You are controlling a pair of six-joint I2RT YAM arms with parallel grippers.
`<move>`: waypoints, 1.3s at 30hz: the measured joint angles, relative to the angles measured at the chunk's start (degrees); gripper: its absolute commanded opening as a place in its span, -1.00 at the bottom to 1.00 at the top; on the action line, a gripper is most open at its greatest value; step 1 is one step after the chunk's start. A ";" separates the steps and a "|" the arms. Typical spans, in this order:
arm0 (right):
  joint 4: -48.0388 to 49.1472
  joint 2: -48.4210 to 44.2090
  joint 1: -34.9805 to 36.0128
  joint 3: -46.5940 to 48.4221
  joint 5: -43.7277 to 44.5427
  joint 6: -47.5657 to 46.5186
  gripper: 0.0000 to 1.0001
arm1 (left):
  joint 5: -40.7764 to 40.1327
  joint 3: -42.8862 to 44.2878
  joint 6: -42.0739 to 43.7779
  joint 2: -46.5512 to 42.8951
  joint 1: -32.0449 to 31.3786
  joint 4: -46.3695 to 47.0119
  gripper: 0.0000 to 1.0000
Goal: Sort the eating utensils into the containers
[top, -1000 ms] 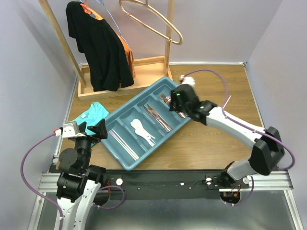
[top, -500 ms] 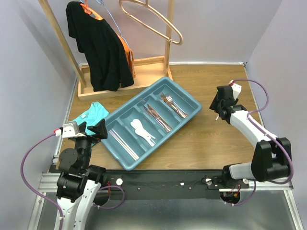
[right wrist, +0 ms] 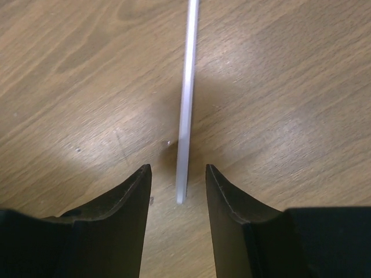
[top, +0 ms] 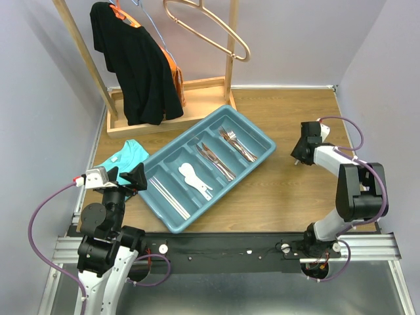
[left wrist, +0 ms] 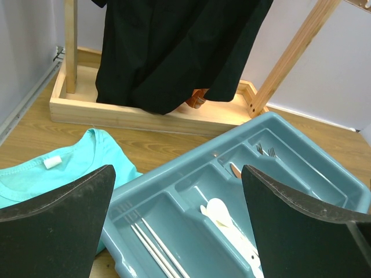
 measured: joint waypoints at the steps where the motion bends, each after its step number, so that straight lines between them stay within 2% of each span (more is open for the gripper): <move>1: 0.11 0.39 -0.31 0.00 -0.22 0.04 -0.12 | 0.00 -0.02 0.00 0.00 0.00 0.02 0.98; 8: 1.36 2.25 -3.23 -1.07 -1.70 0.72 -0.51 | 0.00 0.00 0.00 0.00 0.00 0.02 0.98; 9: 1.57 2.27 -3.63 -1.16 -1.77 0.74 -0.66 | 0.00 -0.02 0.00 0.00 0.00 0.02 0.98; 11: 1.97 2.27 -4.50 -1.36 -2.01 0.92 -0.82 | 0.00 0.00 0.00 0.00 0.00 0.02 0.98; 12: 2.16 2.27 -4.81 -1.44 -2.10 1.18 -0.98 | 0.00 0.00 0.00 0.00 0.00 0.02 0.98; 21: 2.47 -1.73 -6.10 -3.76 -2.67 1.16 -0.98 | 0.00 -0.02 0.00 0.00 0.00 0.00 0.98; 25: 2.64 -8.44 -6.08 -4.13 -5.49 -0.74 -0.99 | 0.00 0.00 0.00 0.00 0.00 0.00 0.98; 29: 4.52 -15.43 -5.35 -4.13 -12.13 -3.61 -0.99 | 0.00 -0.02 0.00 0.00 0.00 0.02 0.98; 33: 4.59 -18.60 0.79 -2.89 -17.51 -6.97 -0.98 | 0.00 -0.02 0.00 0.00 0.00 0.02 0.98; 39: 4.44 -18.86 15.26 0.24 -22.56 -9.86 -0.98 | 0.00 -0.02 0.00 0.00 0.00 0.02 0.98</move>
